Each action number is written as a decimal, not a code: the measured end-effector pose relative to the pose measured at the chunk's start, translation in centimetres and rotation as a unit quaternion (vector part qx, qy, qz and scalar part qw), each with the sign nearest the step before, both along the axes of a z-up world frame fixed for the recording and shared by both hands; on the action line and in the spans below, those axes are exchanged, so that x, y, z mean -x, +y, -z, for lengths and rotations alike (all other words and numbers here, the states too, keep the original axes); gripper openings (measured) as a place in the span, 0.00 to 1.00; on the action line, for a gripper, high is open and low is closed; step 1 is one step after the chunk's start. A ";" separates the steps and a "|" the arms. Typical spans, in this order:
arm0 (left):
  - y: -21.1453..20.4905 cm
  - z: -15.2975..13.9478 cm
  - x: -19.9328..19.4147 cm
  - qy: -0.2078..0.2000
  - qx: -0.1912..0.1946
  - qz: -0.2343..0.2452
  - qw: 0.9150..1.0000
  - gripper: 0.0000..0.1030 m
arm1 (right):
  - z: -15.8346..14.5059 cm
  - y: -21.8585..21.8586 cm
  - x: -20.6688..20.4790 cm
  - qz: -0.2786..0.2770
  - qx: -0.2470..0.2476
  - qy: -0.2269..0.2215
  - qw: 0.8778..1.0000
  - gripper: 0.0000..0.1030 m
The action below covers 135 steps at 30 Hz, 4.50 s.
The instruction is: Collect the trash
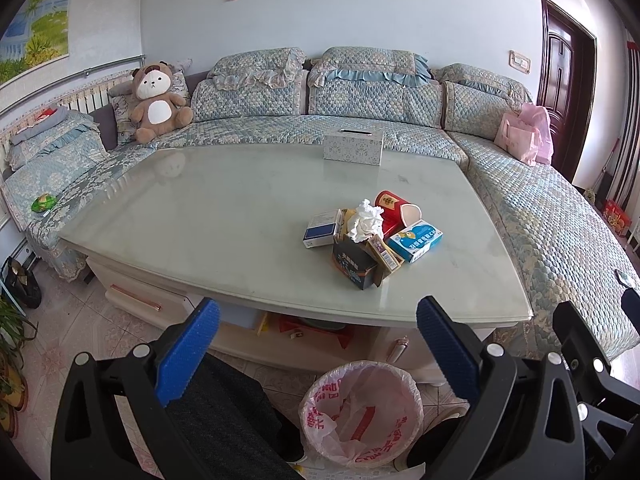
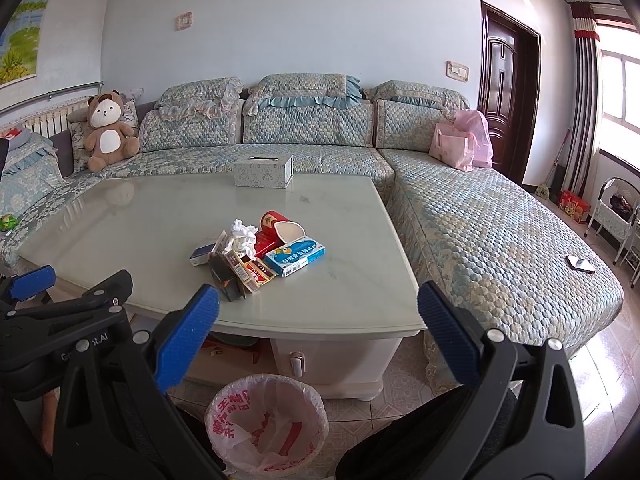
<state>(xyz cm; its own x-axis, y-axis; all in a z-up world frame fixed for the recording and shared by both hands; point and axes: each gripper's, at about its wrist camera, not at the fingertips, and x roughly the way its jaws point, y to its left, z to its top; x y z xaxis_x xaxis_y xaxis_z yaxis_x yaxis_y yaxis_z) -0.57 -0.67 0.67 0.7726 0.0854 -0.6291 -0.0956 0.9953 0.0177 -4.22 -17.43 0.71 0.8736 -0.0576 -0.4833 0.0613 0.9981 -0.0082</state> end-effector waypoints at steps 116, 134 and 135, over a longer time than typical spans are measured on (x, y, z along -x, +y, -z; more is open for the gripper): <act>7.2 20.0 -42.6 0.357 0.090 0.139 0.919 0.93 | 17.7 -0.3 -41.9 -0.254 0.141 0.165 0.943 0.71; 5.1 19.5 -41.5 0.334 0.024 0.139 0.932 0.79 | 17.5 0.4 -42.9 -0.247 0.121 0.166 0.947 0.35; 4.7 19.6 -41.4 0.332 0.012 0.139 0.933 0.77 | 17.5 0.5 -43.0 -0.246 0.120 0.168 0.947 0.29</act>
